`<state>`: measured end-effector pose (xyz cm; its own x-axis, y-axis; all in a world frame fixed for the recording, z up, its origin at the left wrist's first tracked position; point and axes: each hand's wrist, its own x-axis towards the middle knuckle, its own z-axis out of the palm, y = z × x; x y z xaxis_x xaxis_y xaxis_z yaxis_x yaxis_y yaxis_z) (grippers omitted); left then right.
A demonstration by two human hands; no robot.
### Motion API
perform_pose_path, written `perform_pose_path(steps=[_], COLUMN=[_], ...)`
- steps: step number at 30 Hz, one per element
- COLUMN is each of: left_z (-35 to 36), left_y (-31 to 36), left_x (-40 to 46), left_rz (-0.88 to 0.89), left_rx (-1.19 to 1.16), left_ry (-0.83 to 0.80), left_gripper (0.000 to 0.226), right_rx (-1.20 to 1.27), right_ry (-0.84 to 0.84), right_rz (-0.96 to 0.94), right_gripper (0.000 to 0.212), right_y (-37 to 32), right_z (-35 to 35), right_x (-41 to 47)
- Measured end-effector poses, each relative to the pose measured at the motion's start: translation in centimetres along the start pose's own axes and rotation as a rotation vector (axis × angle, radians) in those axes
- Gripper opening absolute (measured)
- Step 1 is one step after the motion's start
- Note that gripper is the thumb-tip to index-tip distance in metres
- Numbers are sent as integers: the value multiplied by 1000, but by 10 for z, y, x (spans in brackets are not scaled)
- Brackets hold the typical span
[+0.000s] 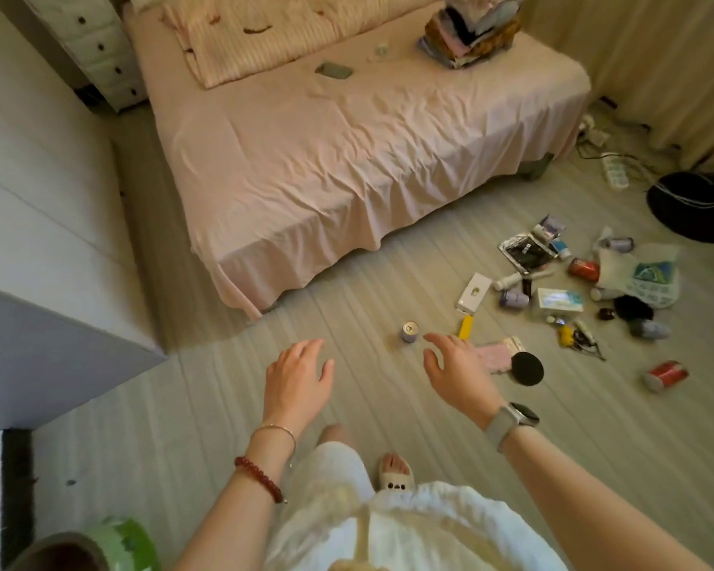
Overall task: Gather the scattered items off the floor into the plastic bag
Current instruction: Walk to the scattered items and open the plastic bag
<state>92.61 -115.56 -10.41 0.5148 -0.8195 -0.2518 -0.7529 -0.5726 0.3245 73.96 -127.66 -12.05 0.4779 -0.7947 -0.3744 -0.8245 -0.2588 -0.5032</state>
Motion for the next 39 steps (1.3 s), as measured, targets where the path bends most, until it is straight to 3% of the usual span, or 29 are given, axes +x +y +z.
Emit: perform_pose_path(steps=[8, 17, 23, 29, 34, 39], left_z=[-12, -70, -42, 8, 40, 62], left_y=[23, 110, 233, 353, 514, 680], left_x=[231, 498, 604, 678, 750, 771], left_rz=[105, 438, 662, 774, 939, 1152], left_rx=[-30, 111, 111, 142, 260, 256], left_ry=[-120, -235, -370, -522, -600, -634], left_gripper=[43, 43, 42, 40, 41, 41], right_rx=[105, 260, 372, 524, 658, 728], right_ry=[44, 190, 293, 352, 425, 604], right_rz=[163, 468, 698, 857, 984, 1095], right_gripper=[40, 41, 41, 42, 40, 38], right_y=[-9, -14, 34, 113, 206, 280], right_z=[-34, -132, -189, -243, -329, -415], right_x=[183, 364, 419, 485, 530, 536])
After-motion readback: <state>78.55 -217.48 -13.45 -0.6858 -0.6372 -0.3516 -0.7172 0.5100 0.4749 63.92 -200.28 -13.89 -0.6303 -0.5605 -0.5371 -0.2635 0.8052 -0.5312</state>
